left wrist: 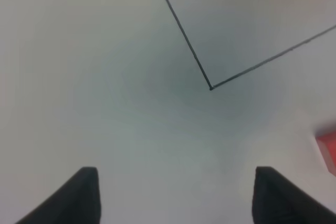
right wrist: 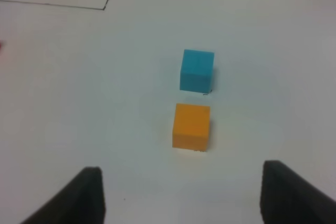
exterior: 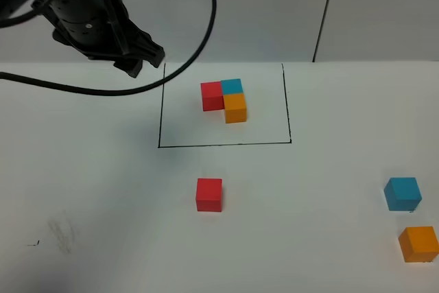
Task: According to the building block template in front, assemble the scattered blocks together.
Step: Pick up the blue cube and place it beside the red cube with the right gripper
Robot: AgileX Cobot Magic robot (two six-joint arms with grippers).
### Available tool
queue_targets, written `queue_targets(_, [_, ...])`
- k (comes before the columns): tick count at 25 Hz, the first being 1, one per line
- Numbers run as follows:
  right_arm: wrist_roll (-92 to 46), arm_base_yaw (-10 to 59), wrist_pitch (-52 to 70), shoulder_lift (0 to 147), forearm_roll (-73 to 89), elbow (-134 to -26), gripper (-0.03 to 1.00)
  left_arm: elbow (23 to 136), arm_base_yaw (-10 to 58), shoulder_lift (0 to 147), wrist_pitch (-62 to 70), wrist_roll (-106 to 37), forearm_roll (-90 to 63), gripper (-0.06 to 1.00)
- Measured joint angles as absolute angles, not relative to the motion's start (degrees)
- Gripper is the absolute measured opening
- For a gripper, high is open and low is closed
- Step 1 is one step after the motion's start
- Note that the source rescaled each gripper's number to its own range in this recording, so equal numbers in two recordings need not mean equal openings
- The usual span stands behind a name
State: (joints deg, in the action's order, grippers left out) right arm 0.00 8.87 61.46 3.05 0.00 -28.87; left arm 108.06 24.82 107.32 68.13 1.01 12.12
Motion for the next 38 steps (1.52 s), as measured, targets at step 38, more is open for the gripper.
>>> queue_targets(38, [0.0,8.9,61.5,3.1,0.0,-28.9,0.34,76.2,20.4,52.7,68.1,6.1,18.3,0.98])
